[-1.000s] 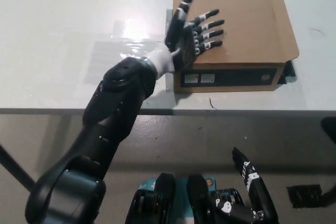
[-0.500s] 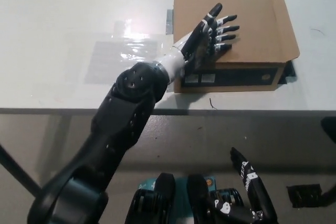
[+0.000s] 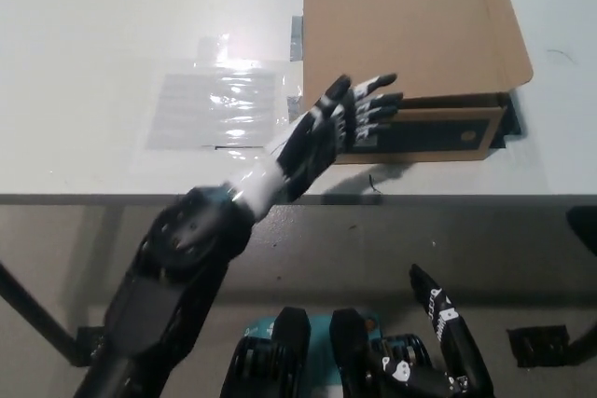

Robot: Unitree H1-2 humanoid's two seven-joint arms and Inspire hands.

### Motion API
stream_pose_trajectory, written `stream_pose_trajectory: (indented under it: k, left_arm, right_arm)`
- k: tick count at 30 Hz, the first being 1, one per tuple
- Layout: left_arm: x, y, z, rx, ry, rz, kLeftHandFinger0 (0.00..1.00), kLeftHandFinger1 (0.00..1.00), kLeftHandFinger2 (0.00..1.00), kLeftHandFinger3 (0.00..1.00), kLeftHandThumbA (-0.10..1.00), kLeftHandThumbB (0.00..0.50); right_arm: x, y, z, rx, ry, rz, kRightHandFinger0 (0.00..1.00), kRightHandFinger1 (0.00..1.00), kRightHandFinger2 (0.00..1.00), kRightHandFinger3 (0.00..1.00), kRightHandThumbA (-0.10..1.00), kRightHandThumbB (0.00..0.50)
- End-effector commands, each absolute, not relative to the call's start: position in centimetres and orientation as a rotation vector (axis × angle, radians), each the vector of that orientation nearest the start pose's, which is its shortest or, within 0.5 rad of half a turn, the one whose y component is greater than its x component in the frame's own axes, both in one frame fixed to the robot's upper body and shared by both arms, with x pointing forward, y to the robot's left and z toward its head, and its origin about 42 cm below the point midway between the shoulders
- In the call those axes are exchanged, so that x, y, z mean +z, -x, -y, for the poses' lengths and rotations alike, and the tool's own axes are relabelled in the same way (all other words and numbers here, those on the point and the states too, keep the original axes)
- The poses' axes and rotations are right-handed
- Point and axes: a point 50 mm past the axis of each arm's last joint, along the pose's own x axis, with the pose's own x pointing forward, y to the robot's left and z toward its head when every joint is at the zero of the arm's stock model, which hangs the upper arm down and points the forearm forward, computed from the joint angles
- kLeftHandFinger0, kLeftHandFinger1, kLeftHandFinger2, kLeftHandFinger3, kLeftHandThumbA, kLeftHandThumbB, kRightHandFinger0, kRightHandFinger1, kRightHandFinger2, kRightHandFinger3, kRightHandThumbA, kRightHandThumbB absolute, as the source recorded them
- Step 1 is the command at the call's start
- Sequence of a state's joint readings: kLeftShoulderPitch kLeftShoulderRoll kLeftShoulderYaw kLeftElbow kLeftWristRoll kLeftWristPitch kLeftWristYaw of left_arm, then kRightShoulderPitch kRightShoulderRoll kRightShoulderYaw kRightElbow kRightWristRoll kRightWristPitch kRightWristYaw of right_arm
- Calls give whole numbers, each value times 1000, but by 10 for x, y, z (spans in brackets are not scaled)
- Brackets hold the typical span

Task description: A small storge box is placed at the center of the table and the robot uses its left hand to push the lid and close it

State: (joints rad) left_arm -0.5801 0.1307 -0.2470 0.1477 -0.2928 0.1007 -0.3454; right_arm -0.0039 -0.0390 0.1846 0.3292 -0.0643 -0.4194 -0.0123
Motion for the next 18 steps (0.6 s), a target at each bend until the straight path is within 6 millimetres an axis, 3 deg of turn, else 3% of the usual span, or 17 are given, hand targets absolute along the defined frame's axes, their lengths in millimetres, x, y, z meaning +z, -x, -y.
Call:
stream_pose_trajectory:
  k: [1,5,8,9,12,15,18]
  left_arm:
    - [325,-306,-170,-844,-95,660,1000,1000,1000,1000,1000,368]
    - [292,-280,-191,-785,-157,629,1000,1000,1000,1000,1000,347]
    - [262,-274,-204,-730,-174,550,1000,1000,1000,1000,1000,369]
    - [250,-272,-210,-703,-161,518,1000,1000,1000,1000,1000,349]
    - [227,-271,-222,-640,-179,442,1000,1000,1000,1000,1000,364]
    - [199,-274,-236,-583,-201,364,1000,1000,1000,1000,1000,346]
    - [180,-281,-245,-561,-215,326,1000,1000,1000,1000,1000,270]
  right_arm:
    - [48,-273,172,222,91,185,1000,1000,1000,1000,1000,377]
    - [46,-272,170,225,88,177,1000,1000,1000,1000,1000,374]
    - [45,-274,172,222,84,173,1000,1000,1000,1000,1000,373]
    - [44,-272,172,226,86,171,1000,1000,1000,1000,1000,372]
    - [44,-273,170,227,90,171,1000,1000,1000,1000,1000,368]
    - [44,-274,169,231,91,170,1000,1000,1000,1000,1000,374]
    - [43,-274,170,233,98,169,1000,1000,1000,1000,1000,380]
